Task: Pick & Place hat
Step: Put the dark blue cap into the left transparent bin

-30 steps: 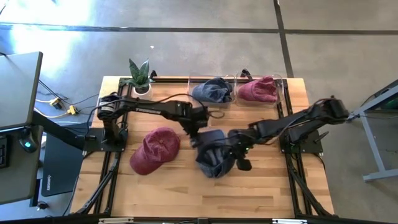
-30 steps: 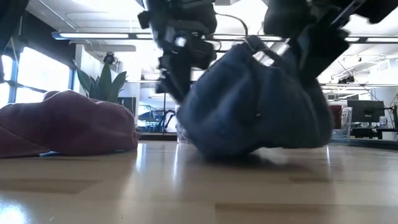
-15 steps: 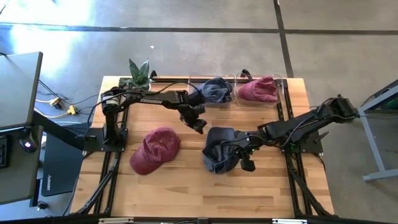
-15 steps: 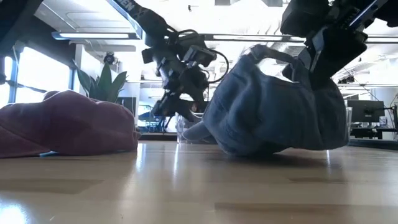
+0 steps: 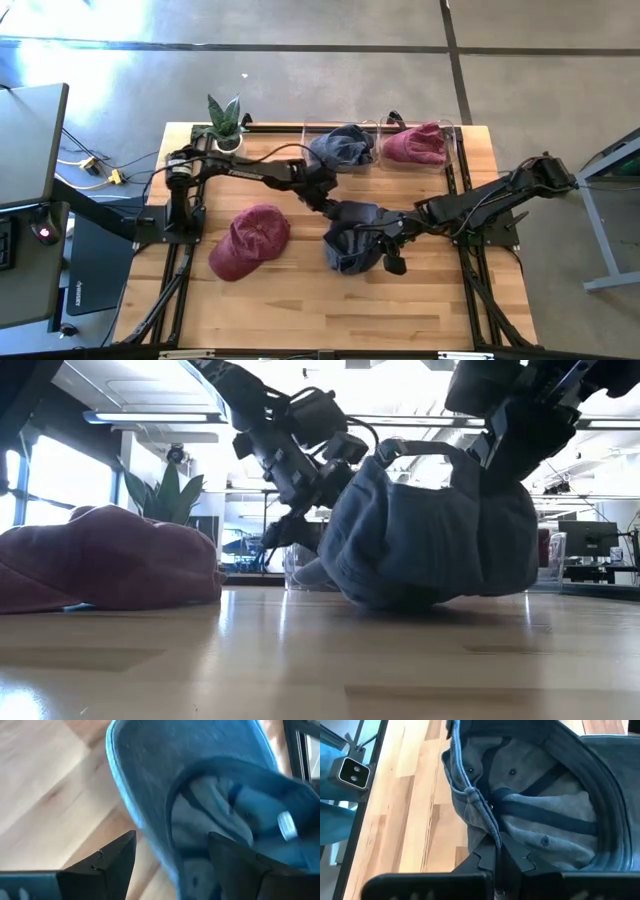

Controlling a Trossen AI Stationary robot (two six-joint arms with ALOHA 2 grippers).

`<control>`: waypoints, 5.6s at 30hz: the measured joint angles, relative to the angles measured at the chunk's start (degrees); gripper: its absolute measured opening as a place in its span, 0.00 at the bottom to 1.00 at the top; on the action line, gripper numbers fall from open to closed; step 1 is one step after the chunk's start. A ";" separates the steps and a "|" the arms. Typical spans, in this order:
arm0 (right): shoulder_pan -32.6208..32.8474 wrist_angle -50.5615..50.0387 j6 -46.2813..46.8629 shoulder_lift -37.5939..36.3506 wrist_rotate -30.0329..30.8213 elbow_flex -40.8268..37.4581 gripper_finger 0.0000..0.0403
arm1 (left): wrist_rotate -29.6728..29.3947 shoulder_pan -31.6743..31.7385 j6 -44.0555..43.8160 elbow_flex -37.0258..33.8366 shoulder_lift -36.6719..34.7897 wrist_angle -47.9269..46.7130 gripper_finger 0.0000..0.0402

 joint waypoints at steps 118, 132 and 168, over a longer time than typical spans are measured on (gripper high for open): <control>9.63 3.04 19.50 8.09 59.78 1.21 0.00 | -15.75 -9.67 24.11 22.42 -2.08 -9.93 0.00; 10.56 -2.11 26.03 4.16 40.77 1.55 0.00 | -22.72 -9.60 27.09 22.23 2.29 -13.86 0.03; 9.38 29.39 24.82 -33.27 26.89 -30.55 0.37 | -21.80 -14.21 42.09 22.23 -1.80 -13.49 0.02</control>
